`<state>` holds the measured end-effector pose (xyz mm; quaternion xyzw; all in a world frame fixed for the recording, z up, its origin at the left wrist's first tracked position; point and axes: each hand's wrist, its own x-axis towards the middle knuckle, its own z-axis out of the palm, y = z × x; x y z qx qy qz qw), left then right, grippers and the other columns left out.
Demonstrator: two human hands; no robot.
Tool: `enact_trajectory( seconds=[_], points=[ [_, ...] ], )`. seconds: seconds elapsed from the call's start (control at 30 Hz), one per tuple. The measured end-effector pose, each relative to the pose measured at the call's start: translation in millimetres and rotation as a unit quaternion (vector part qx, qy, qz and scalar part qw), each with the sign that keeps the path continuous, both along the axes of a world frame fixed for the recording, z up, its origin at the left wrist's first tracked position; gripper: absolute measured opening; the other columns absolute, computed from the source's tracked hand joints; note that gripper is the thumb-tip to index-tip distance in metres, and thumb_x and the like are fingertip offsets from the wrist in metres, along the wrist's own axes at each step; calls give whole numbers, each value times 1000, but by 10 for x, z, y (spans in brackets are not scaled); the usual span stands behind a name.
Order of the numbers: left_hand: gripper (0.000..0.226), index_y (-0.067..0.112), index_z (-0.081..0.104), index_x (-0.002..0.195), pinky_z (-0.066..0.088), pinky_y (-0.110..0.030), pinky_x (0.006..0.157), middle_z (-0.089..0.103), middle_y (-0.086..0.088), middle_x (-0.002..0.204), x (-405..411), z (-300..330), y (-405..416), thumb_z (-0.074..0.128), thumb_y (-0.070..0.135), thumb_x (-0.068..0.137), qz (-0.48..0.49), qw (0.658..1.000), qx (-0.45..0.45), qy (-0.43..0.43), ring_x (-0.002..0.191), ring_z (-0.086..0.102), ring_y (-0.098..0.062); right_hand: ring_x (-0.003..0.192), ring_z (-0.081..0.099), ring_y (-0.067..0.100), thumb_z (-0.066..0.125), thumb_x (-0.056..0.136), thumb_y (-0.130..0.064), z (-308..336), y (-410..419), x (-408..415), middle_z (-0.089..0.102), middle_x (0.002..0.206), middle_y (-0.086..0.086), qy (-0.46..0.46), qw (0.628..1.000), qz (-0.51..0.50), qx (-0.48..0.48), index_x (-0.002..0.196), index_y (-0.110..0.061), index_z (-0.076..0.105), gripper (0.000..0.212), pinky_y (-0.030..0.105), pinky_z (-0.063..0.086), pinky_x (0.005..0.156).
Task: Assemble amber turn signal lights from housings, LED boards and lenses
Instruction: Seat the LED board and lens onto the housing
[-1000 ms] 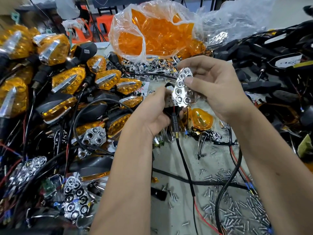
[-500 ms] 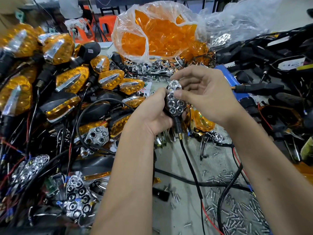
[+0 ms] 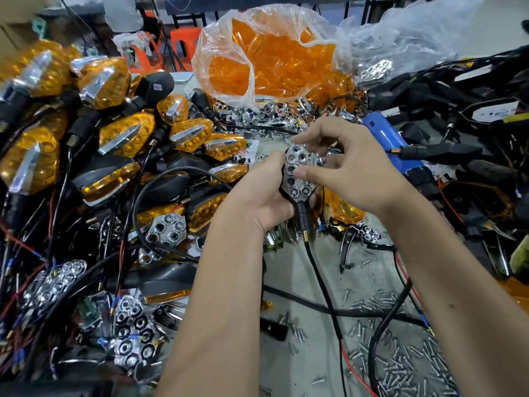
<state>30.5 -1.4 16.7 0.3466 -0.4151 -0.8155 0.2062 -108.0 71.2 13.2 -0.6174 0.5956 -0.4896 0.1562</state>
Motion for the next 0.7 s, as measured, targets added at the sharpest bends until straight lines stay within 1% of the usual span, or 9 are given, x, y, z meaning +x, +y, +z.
enact_trajectory(
  seconds=[0.1, 0.17, 0.23, 0.3, 0.37, 0.43, 0.53, 0.63, 0.7],
  points=[
    [57, 17, 75, 70, 41, -32, 67, 66, -2, 73, -14, -28, -5, 37, 30, 109, -31, 999, 2, 34, 66, 57, -16, 85, 53, 10, 88, 80, -16, -20, -18, -44, 55, 96, -6, 9, 1000, -6, 11, 109, -29, 71, 36, 32, 53, 73],
    [45, 15, 71, 79, 40, -32, 67, 64, -3, 74, -12, -22, 13, 36, 25, 105, -40, 998, 12, 45, 66, 55, -17, 84, 54, 8, 88, 80, -17, -39, -24, -52, 56, 96, -6, 6, 1000, -5, 15, 108, -30, 71, 35, 34, 56, 77],
    [26, 12, 64, 93, 39, -32, 66, 64, -3, 75, 2, -6, 25, 39, 19, 95, -44, 997, 18, 63, 66, 53, -17, 83, 55, 8, 87, 81, -15, -55, -28, -43, 57, 96, -2, -6, 1000, -4, 22, 107, -32, 71, 35, 30, 57, 71],
    [37, 6, 60, 113, 39, -35, 69, 64, -8, 89, 33, 14, 26, 42, 25, 86, -57, 993, 26, 96, 75, 53, -20, 81, 55, 7, 87, 82, -13, -68, -25, -37, 59, 100, 5, -16, 999, -8, 31, 105, -33, 70, 35, 19, 54, 62],
    [53, 5, 54, 127, 38, -37, 74, 60, -14, 107, 47, 19, 27, 42, 35, 85, -71, 989, 31, 125, 87, 53, -25, 80, 57, 8, 86, 82, -13, -71, -12, -36, 59, 105, 13, -20, 999, -15, 39, 106, -33, 70, 35, 17, 53, 59],
    [47, 8, 51, 129, 37, -39, 76, 53, -16, 118, 40, 27, 42, 37, 37, 94, -68, 989, 6, 132, 93, 51, -27, 78, 58, 11, 86, 83, -13, -61, 0, -36, 58, 105, 15, -38, 999, -12, 37, 113, -33, 68, 40, 19, 55, 59],
    [37, 9, 49, 126, 35, -38, 70, 48, -16, 116, 30, 38, 57, 30, 30, 101, -63, 989, -36, 132, 82, 48, -23, 77, 59, 9, 86, 84, -13, -38, 1, -33, 59, 104, 10, -77, 996, -13, 42, 123, -26, 63, 47, 21, 55, 60],
    [39, 4, 50, 125, 39, -37, 68, 52, -19, 113, 50, 18, 63, 34, 13, 90, -60, 986, -69, 143, 79, 49, -23, 75, 60, 7, 85, 84, -13, 4, 13, -33, 68, 103, 7, -70, 997, -5, 45, 115, -24, 70, 36, 20, 56, 64],
    [55, -1, 48, 131, 44, -35, 66, 57, -19, 109, 51, -13, 66, 42, -2, 76, -62, 982, -108, 140, 80, 53, -25, 76, 62, 6, 84, 86, -13, 33, 39, -74, 71, 91, -10, -57, 998, 5, 41, 112, -29, 73, 33, 18, 55, 69]
  ],
)
